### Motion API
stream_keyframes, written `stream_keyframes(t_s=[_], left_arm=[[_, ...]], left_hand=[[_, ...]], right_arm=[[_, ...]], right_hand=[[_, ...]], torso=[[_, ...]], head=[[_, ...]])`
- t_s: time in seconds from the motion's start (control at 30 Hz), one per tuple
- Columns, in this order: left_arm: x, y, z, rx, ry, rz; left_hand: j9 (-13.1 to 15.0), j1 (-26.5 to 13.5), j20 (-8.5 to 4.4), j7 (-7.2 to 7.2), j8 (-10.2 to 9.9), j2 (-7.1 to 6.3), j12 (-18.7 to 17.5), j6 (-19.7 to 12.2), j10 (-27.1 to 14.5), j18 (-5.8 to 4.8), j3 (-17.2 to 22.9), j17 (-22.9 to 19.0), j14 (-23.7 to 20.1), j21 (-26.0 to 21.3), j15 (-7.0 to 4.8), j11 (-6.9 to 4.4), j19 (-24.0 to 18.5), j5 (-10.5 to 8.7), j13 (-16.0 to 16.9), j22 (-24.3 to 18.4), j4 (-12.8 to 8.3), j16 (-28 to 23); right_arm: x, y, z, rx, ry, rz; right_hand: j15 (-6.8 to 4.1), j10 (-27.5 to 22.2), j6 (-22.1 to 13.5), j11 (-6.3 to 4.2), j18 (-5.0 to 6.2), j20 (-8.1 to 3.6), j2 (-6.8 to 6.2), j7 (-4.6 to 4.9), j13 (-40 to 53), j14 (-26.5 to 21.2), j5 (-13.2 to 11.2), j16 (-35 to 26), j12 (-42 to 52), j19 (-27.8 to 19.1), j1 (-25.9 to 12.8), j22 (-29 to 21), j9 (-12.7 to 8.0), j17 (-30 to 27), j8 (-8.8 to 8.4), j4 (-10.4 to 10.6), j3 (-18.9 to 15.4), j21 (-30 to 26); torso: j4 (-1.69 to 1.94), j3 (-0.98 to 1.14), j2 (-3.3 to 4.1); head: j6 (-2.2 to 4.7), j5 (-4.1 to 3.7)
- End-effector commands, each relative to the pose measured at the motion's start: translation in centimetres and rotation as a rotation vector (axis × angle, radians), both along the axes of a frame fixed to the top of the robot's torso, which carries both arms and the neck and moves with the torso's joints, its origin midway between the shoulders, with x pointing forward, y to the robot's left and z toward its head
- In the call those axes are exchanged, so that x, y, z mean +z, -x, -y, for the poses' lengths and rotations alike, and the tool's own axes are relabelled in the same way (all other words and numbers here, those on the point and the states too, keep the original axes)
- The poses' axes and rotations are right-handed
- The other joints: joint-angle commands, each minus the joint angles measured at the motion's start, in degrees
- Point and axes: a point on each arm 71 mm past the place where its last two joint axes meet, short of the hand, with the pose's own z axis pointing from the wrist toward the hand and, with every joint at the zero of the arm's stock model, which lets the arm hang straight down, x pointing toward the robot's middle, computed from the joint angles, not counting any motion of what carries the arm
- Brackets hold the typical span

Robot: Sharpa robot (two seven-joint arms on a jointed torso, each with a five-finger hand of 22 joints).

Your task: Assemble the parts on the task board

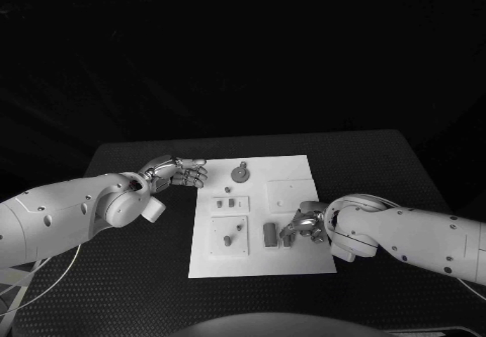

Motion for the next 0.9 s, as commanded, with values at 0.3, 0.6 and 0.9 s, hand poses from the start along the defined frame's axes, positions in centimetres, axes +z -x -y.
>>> stream_keyframes(t_s=[0.3,0.6,0.9], left_arm=[[0.1,0.03,0.17,-0.015,0.008,0.002],[0.1,0.01,0.14,-0.014,0.008,0.003],[0.1,0.01,0.13,-0.014,0.008,0.003]], left_hand=[[0.05,-0.43,-0.02,1.09,0.37,0.21,0.31,0.19,-0.33,0.12,0.05,0.08,-0.46,0.15,0.08,0.12,-0.27,-0.21,-0.06,-0.03,-0.3,-0.21],[0.05,-0.43,-0.01,1.1,0.37,0.21,0.31,0.18,-0.33,0.12,0.05,0.09,-0.48,0.15,0.09,0.11,-0.28,-0.21,-0.07,-0.03,-0.31,-0.23],[0.06,-0.42,-0.01,1.1,0.38,0.23,0.31,0.17,-0.33,0.12,0.07,0.1,-0.5,0.14,0.09,0.11,-0.3,-0.21,-0.07,-0.03,-0.32,-0.24]], right_arm=[[0.06,0.2,-0.68,0.027,-0.042,0.005],[0.12,0.13,-0.46,0.018,-0.05,0.017],[0.14,0.3,0.01,0.027,-0.047,0.011]], right_hand=[[0.33,-0.99,-1.31,0.35,4.42,-0.13,-4.89,0.9,0.16,-1.16,0.11,-0.85,-0.43,0.4,-1.13,0.03,-0.01,-0.77,-0.56,4.81,2.11,-0.84],[0.39,-1.14,-1.47,0.4,4.42,-0.24,-6.31,0.97,0.3,-1.33,0.04,-0.94,-0.43,0.4,-1.58,0.13,0.15,-0.84,-0.6,7.04,2.67,-0.95],[0.35,-1.14,-1.45,0.35,4.42,-0.36,-6.68,0.93,0.37,-1.24,0.03,-0.9,-0.38,0.47,-1.21,0.21,0.28,-0.7,-0.54,7.43,2.93,-0.91]], torso=[[-0.01,-0.02,-0.01],[-0.01,0.01,0.0],[-0.01,0.02,0.01]], head=[[-0.08,0.07],[-0.08,0.11],[-0.13,0.16]])
